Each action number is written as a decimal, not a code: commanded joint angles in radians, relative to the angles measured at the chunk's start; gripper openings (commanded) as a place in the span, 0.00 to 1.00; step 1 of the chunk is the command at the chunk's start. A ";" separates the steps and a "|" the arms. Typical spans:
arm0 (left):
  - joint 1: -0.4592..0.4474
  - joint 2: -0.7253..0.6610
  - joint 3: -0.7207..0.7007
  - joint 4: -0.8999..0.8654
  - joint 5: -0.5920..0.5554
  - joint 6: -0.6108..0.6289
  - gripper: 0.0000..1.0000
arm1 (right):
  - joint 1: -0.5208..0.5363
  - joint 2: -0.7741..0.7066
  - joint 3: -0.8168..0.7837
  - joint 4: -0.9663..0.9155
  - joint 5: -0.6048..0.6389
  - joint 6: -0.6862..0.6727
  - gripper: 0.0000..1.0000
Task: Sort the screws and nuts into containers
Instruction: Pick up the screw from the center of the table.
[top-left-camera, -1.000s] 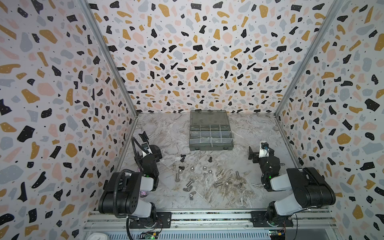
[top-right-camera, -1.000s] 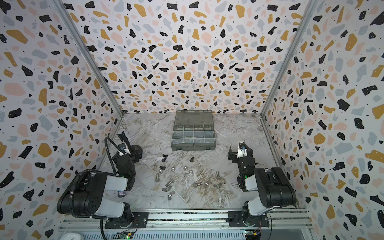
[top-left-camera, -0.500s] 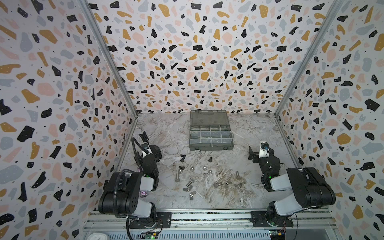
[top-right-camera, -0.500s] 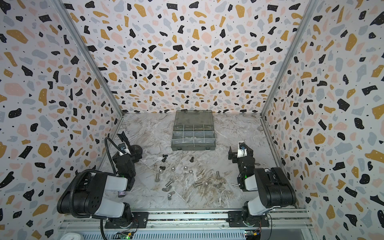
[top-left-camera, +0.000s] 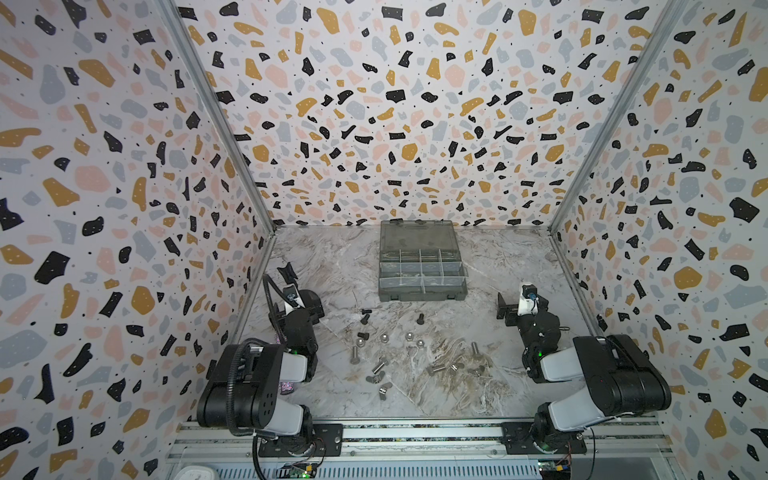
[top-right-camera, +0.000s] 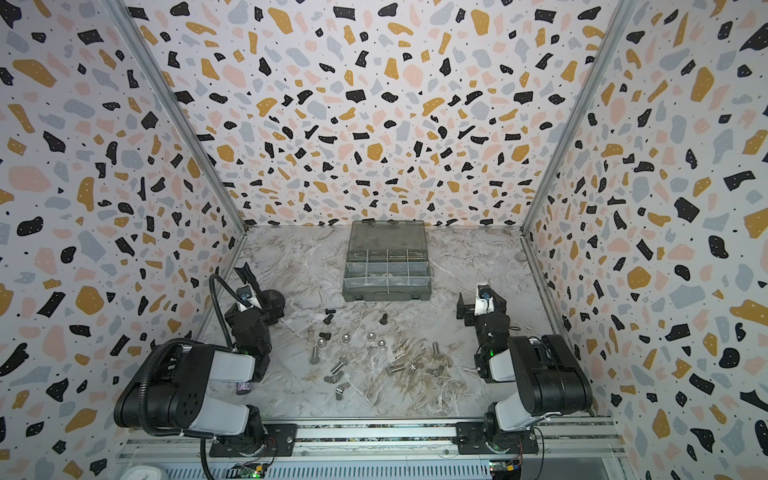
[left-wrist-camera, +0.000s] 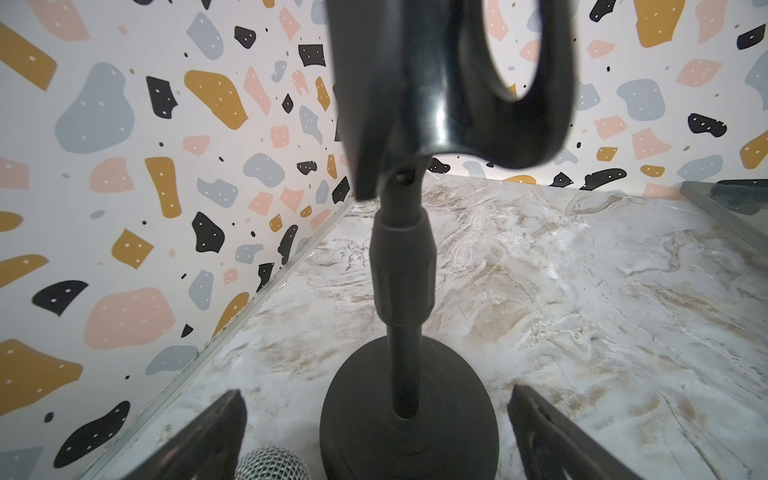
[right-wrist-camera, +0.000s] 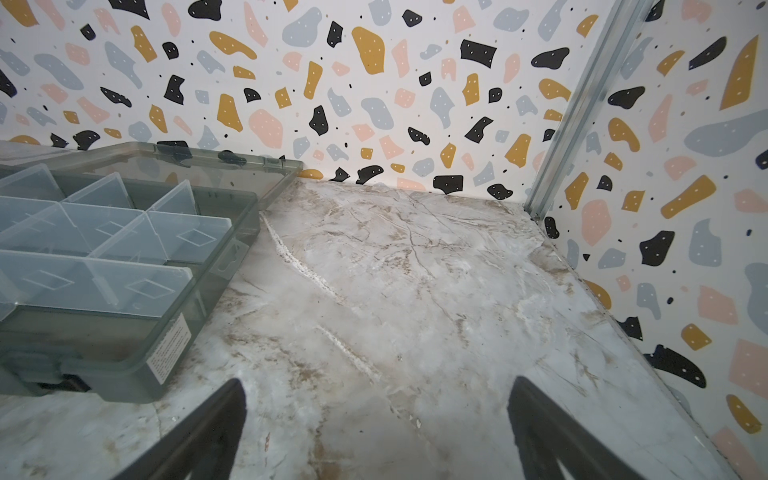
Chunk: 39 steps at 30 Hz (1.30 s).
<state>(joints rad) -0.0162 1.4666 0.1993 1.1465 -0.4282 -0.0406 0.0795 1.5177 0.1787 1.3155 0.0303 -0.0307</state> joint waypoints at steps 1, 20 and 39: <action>-0.004 0.004 0.023 0.064 -0.006 0.011 1.00 | 0.003 -0.003 0.011 0.005 -0.003 0.007 0.99; 0.002 0.006 0.025 0.060 0.013 0.011 1.00 | -0.101 -0.003 -0.020 0.083 -0.207 0.055 0.99; -0.098 -0.173 0.112 -0.244 0.052 0.118 1.00 | 0.268 -0.272 0.429 -0.876 0.562 0.247 0.99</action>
<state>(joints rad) -0.0757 1.3342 0.2802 0.9791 -0.3489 0.0280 0.3397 1.2114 0.4950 0.6838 0.4366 0.1421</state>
